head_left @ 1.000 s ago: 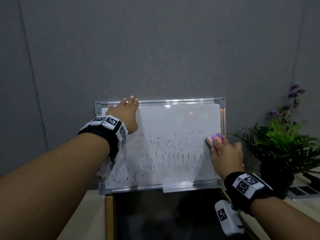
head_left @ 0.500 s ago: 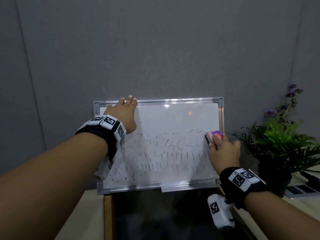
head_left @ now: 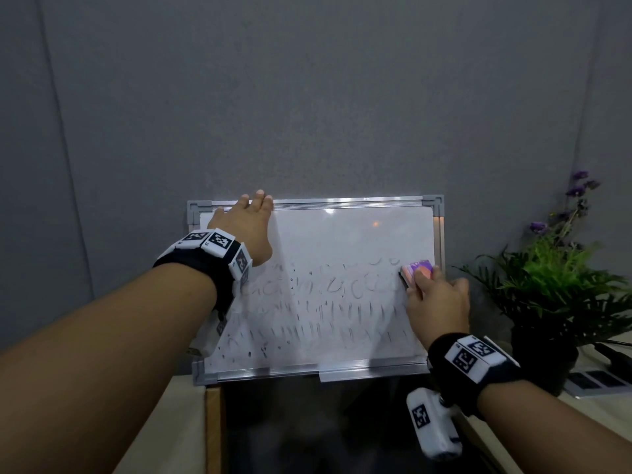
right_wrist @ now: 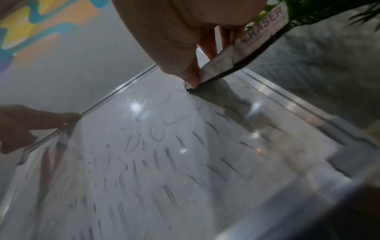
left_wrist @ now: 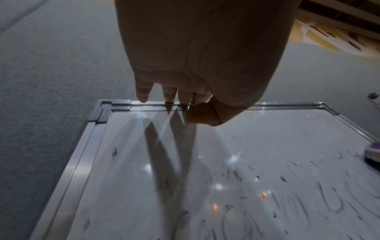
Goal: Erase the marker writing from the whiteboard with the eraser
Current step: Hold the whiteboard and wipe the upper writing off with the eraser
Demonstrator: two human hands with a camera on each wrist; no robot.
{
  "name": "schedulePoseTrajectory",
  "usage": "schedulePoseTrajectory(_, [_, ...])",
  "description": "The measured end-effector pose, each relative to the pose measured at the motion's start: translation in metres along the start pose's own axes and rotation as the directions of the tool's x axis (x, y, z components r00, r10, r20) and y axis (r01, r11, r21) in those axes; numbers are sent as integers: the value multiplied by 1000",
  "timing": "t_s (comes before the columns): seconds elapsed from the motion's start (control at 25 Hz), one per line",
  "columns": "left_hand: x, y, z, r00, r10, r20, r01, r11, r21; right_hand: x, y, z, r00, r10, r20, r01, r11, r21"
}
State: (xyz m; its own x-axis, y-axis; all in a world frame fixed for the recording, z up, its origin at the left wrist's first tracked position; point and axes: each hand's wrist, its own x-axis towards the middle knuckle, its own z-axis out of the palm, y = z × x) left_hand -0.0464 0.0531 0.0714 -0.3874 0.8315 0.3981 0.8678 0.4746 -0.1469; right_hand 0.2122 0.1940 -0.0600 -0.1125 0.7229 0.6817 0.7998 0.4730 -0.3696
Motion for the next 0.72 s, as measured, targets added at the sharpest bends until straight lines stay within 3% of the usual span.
schedulePoseTrajectory(0.24, [-1,-1,-1,1000,-4,14,4,1000,-5,0,-4,2,996,-83,31,84,994,-64])
schedulePoseTrajectory(0.44, [-1,-1,0,1000,3,15,-3,1000,-8,9,0,1,996,-73,-43,70,996,-61])
schedulePoseTrajectory(0.6, [-1,-1,-1,1000,-3,13,3,1000,-2,8,-10,5,997,-61,40,63,997,-44])
schedulePoseTrajectory(0.72, [-2,0,-1,1000,-3,12,3,1000,0,-4,-1,3,989,-145,40,148,982,-116])
